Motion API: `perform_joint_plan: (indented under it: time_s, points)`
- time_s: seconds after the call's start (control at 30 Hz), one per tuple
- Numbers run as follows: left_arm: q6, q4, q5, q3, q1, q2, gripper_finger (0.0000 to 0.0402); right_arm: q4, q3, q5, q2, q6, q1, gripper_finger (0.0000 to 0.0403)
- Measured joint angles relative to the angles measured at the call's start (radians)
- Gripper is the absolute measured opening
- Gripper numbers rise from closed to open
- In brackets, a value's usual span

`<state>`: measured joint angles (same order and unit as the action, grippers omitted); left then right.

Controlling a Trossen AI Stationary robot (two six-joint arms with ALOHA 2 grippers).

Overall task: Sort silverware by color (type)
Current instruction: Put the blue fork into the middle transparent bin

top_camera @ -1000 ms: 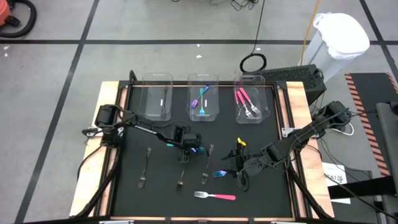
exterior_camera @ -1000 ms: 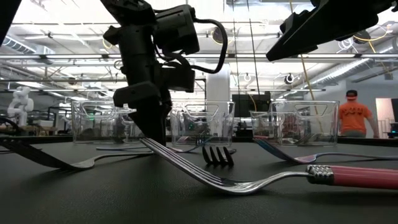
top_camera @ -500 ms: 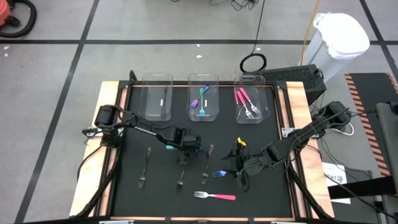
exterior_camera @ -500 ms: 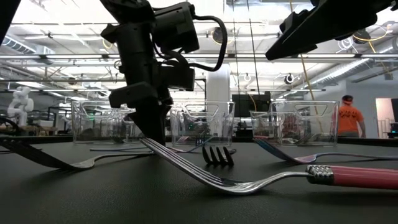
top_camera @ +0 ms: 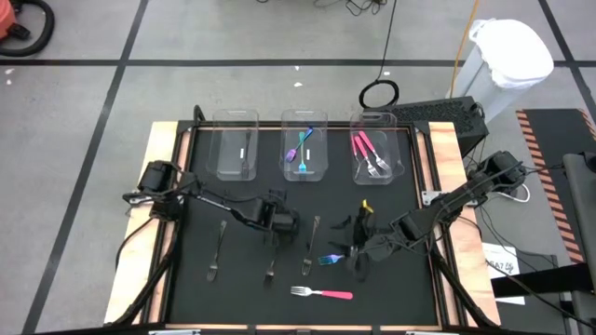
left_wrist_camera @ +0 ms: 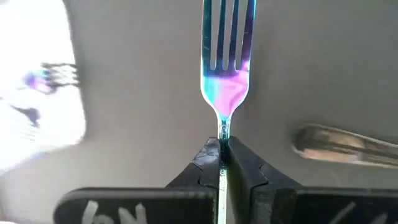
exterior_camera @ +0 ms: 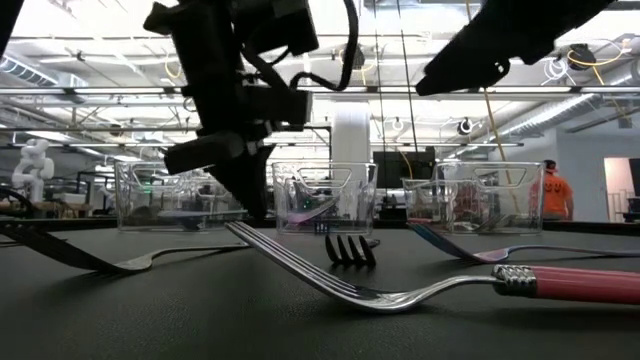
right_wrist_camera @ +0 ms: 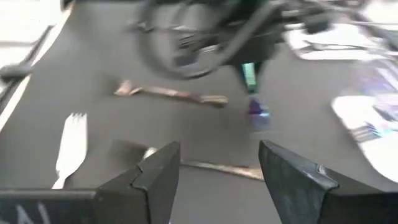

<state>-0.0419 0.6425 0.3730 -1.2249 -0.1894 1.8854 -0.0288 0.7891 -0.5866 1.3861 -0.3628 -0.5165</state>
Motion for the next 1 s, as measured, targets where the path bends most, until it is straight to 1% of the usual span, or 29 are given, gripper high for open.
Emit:
perform_joint_plan:
  time_s: [0.07,0.1,0.2,0.37,0.43,0.53,0.67,0.77,1.0]
  points:
    - [-0.01,-0.017,0.052,-0.01,-0.017,0.0,0.0007,0.0,0.0,-0.044,0.0,-0.056,0.009,0.0212]
    - [-0.016,-0.018,0.084,-0.014,-0.026,-0.001,0.0007,0.0,0.0,-0.049,0.0,-0.076,0.015,0.0212]
    - [-0.018,0.003,0.19,-0.032,-0.062,-0.002,0.0006,0.013,0.0,-0.045,0.0,-0.132,0.031,0.0212]
    - [-0.017,-0.006,0.365,-0.061,-0.119,-0.003,0.0006,0.027,0.0,-0.044,0.0,-0.222,0.051,0.0212]
    - [-0.017,-0.019,0.434,-0.07,-0.138,-0.002,0.0006,0.016,0.0,-0.047,0.003,-0.222,0.055,0.0212]
    - [-0.017,-0.06,0.527,-0.084,-0.162,-0.003,0.0006,-0.017,0.0,-0.094,0.026,-0.183,0.057,0.0212]
    - [-0.02,-0.111,0.603,-0.095,-0.185,-0.003,0.0006,-0.095,0.0,-0.146,0.078,-0.142,0.062,0.0212]
    - [-0.026,-0.111,0.651,-0.096,-0.197,-0.003,0.0006,-0.169,0.0,-0.156,0.11,-0.107,0.069,0.0212]
    - [-0.027,-0.106,0.736,-0.096,-0.219,-0.003,0.0006,-0.263,0.0,-0.224,0.117,-0.058,0.07,0.0212]
